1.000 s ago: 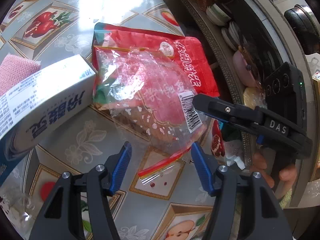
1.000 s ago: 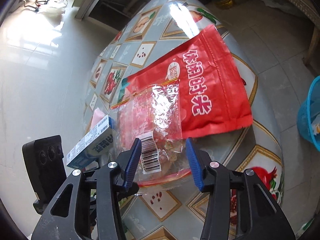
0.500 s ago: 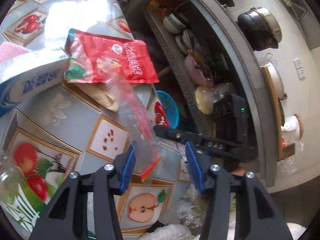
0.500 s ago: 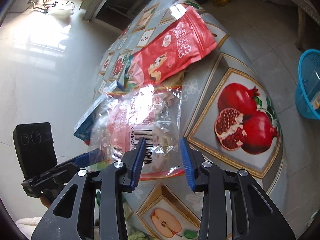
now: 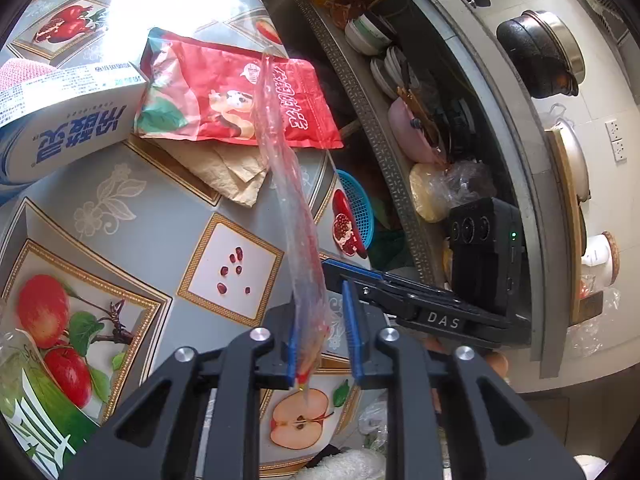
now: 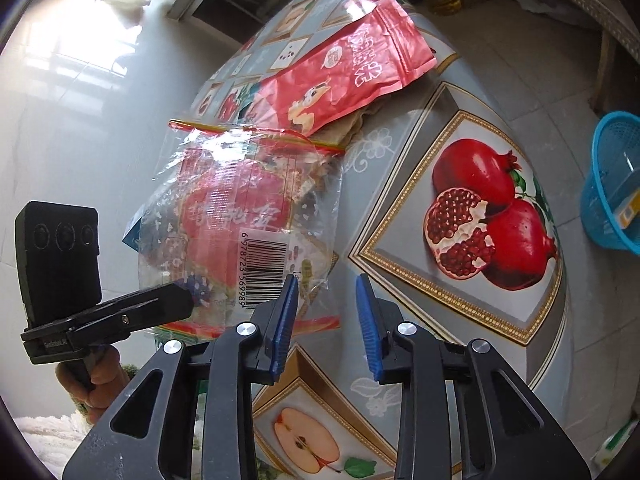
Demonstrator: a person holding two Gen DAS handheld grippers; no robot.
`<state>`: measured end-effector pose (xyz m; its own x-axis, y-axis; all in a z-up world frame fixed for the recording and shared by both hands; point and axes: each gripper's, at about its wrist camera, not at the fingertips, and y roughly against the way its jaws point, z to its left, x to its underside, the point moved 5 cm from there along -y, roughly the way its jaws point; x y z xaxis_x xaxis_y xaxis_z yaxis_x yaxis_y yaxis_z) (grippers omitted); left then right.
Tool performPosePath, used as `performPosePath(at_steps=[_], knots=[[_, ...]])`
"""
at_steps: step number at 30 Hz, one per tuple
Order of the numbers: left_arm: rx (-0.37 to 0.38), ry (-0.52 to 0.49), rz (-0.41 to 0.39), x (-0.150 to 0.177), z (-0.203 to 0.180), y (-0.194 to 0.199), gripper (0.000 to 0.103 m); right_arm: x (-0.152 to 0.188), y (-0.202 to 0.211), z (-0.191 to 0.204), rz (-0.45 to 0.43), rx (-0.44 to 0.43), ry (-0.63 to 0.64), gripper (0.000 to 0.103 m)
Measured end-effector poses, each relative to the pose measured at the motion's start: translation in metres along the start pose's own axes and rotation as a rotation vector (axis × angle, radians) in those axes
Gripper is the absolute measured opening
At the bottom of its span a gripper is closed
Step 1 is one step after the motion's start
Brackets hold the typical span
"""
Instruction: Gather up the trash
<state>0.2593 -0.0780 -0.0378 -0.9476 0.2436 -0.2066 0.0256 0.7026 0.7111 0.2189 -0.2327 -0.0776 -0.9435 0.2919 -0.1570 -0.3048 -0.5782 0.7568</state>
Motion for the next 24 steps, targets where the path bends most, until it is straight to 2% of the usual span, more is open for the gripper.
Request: performPosePath(at_steps=[5,8,10,12,15,18,24], knots=[[-0.055,-0.022,-0.019,-0.001,0.002,0.001,0.006,-0.003,0.004,-0.004,-0.022,0.011,-0.004,0.031],[-0.085,-0.027,-0.027,0.000,0.004,0.002,0.005,-0.015,0.018,-0.012,-0.075,-0.037,-0.053,0.034],[-0.096,-0.026,-0.030,0.000,0.006,0.002,0.005,-0.029,0.028,-0.020,-0.123,-0.082,-0.107,0.045],[-0.111,-0.029,-0.036,0.001,0.007,0.002,0.004,-0.045,0.035,-0.031,-0.179,-0.116,-0.170,0.050],[-0.125,-0.032,-0.043,0.001,0.008,0.002,0.004,-0.067,0.033,-0.046,-0.198,-0.163,-0.260,0.051],[-0.131,-0.029,-0.045,0.002,0.009,0.002,0.004,-0.086,0.027,-0.061,-0.228,-0.154,-0.339,0.052],[-0.138,-0.019,-0.049,0.005,0.016,0.006,0.004,-0.102,0.005,-0.069,-0.217,-0.197,-0.423,0.050]])
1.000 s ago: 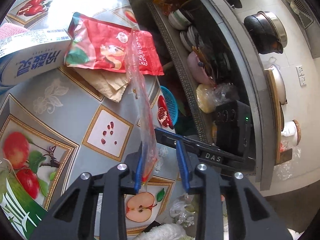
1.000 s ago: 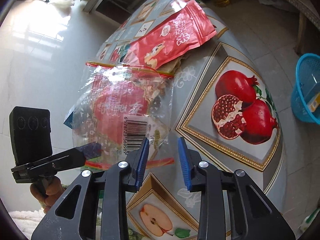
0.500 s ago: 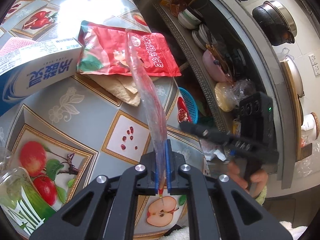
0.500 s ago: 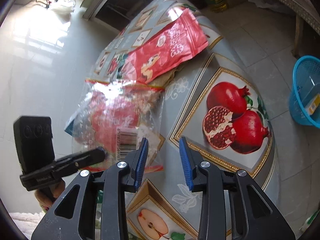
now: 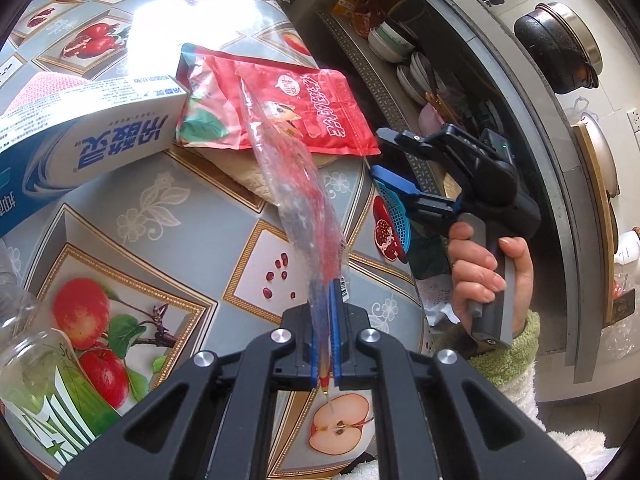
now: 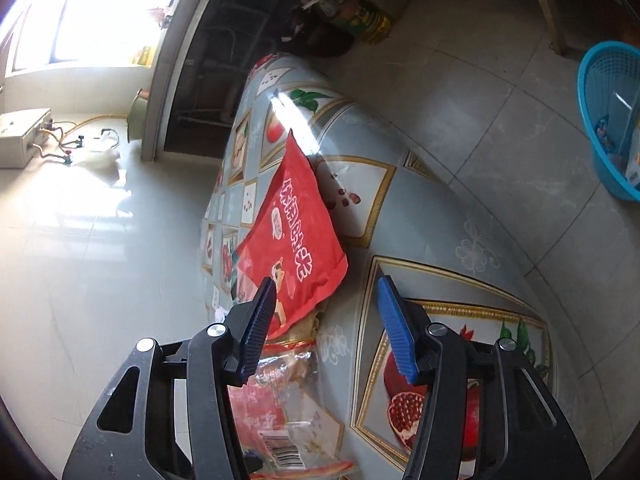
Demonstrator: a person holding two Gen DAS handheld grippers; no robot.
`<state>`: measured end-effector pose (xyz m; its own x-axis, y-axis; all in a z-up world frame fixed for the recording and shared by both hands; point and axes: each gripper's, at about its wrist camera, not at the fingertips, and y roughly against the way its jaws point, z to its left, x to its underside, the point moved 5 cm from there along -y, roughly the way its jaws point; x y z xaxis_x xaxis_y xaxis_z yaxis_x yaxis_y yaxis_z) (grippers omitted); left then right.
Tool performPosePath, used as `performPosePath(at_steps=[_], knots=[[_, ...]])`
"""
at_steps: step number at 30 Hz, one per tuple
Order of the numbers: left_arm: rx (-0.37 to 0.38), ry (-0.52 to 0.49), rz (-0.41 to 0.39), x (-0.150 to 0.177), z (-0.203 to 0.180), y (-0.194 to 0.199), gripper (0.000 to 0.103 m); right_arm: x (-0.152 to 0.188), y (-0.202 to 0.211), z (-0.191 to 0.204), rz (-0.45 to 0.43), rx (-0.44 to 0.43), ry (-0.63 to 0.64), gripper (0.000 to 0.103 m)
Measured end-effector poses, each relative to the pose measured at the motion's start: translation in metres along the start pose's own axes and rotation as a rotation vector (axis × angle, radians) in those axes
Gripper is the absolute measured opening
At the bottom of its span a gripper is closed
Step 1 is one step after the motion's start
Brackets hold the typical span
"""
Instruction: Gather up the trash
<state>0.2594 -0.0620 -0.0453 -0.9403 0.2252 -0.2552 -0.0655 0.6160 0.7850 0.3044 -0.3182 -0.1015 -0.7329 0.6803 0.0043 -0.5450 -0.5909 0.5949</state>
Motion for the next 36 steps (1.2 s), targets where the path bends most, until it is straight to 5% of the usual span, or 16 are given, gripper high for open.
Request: performPosePath(at_steps=[6,16,22,36], knots=[[-0.001,0.005,0.001,0.000,0.001,0.001,0.004,-0.001,-0.008,0.004,-0.007,-0.012,-0.010,0.048],[-0.002,0.007,0.000,0.001,-0.001,0.001,0.004,0.003,-0.018,0.000,-0.009,0.000,-0.058,0.014],[0.014,0.011,-0.016,0.000,0.000,0.005,0.004,0.004,-0.010,0.004,-0.038,-0.019,-0.044,0.002],[0.046,-0.022,-0.091,0.005,-0.003,0.037,0.004,0.013,0.019,0.074,-0.114,-0.129,0.147,0.000]])
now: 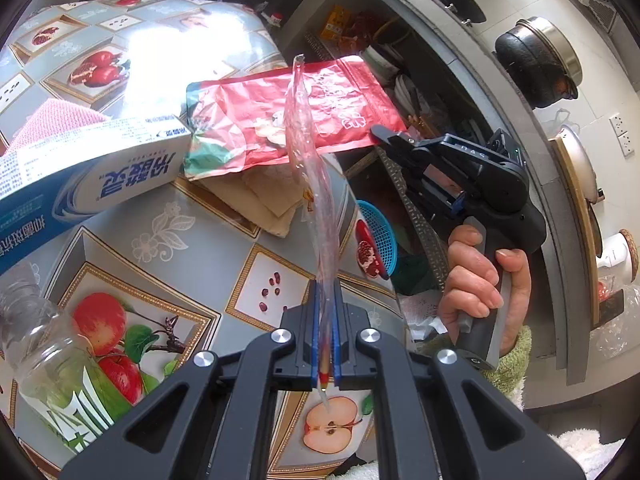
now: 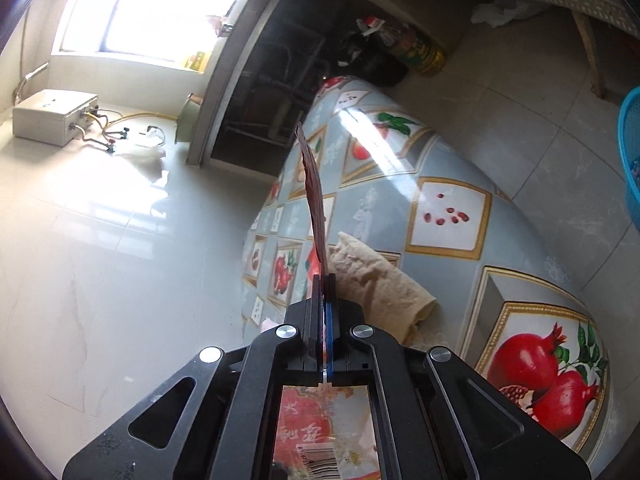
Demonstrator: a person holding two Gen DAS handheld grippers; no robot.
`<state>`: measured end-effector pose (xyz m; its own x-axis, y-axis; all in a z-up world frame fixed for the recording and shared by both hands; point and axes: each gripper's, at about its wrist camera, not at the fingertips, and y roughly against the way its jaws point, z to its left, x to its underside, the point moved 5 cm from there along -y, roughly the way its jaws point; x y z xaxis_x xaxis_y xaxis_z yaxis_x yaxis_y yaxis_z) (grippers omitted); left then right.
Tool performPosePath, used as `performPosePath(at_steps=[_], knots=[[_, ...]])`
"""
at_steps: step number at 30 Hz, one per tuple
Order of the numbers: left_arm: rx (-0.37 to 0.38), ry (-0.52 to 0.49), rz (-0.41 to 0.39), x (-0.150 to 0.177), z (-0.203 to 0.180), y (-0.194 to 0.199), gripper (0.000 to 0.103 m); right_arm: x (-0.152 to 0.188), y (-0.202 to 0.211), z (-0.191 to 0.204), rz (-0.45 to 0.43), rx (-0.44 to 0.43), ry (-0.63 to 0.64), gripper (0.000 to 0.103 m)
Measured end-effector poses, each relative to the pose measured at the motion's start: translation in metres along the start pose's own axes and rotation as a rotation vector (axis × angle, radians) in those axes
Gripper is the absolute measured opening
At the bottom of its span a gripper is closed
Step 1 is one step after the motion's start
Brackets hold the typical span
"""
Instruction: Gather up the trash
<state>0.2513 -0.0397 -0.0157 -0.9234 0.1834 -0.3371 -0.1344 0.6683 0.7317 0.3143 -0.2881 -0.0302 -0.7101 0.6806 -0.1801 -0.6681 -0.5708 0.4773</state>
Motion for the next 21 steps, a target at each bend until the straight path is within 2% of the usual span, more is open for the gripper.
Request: performPosePath(at_steps=[11,21], knots=[[0.050,-0.054,-0.070,0.006,-0.018,0.036,0.004,-0.001,0.028,0.035,-0.064,-0.063,0.073,0.000],[0.055,-0.057,-0.078,0.007,-0.026,0.041,0.004,-0.012,0.061,0.045,-0.146,-0.105,0.072,0.000]])
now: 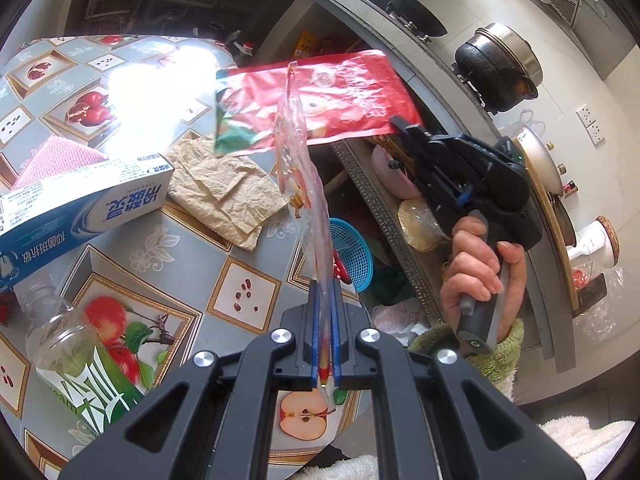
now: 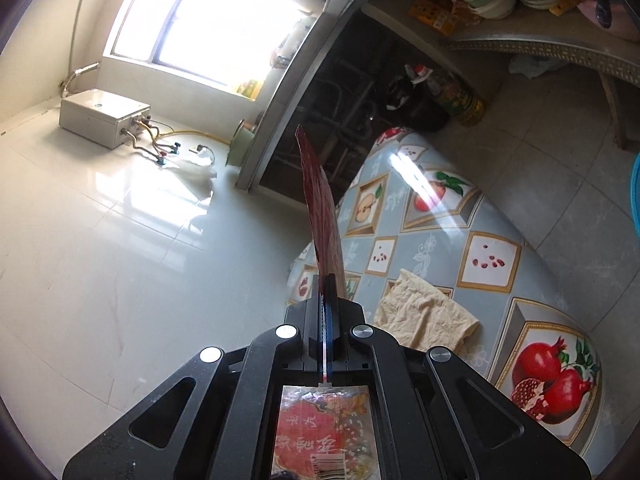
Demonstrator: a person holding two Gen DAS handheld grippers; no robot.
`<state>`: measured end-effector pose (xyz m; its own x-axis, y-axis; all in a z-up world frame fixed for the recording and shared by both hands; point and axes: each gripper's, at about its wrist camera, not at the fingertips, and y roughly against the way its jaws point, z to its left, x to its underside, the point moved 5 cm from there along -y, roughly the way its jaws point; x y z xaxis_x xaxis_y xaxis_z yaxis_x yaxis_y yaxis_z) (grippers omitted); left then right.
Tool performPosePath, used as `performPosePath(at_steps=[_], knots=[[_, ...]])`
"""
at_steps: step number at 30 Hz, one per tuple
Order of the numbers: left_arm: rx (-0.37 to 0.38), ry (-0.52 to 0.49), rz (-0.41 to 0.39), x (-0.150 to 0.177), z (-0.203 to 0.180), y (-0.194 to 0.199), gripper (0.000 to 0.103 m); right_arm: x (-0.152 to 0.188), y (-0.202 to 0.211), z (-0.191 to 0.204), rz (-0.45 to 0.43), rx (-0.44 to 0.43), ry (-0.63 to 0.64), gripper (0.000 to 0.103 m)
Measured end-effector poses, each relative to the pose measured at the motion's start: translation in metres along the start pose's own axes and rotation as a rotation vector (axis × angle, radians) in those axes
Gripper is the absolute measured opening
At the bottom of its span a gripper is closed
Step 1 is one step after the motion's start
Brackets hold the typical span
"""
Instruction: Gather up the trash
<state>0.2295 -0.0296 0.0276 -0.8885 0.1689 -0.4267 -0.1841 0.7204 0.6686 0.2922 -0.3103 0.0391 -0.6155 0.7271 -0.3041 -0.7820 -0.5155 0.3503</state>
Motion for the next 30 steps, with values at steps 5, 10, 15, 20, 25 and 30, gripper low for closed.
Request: performPosePath(at_steps=[5,10,15,20,25,30], knots=[[-0.006,0.015,-0.004,0.001,0.002,0.002,0.004,-0.007,0.019,0.000,-0.042,-0.020,-0.010,0.000],[-0.006,0.015,-0.013,0.000,0.001,0.005,0.004,-0.011,0.038,-0.003,-0.087,-0.028,-0.020,0.000],[-0.005,0.008,-0.014,-0.002,-0.003,0.004,0.004,-0.014,0.055,-0.012,-0.120,-0.031,-0.039,0.000],[-0.002,-0.005,-0.012,-0.005,-0.010,0.001,0.004,-0.015,0.068,-0.024,-0.143,-0.031,-0.068,0.000],[-0.006,-0.026,-0.007,-0.010,-0.018,-0.003,0.004,-0.016,0.083,-0.039,-0.170,-0.028,-0.098,0.000],[-0.013,-0.054,0.007,-0.016,-0.031,-0.013,0.004,-0.017,0.101,-0.056,-0.205,-0.027,-0.136,0.000]])
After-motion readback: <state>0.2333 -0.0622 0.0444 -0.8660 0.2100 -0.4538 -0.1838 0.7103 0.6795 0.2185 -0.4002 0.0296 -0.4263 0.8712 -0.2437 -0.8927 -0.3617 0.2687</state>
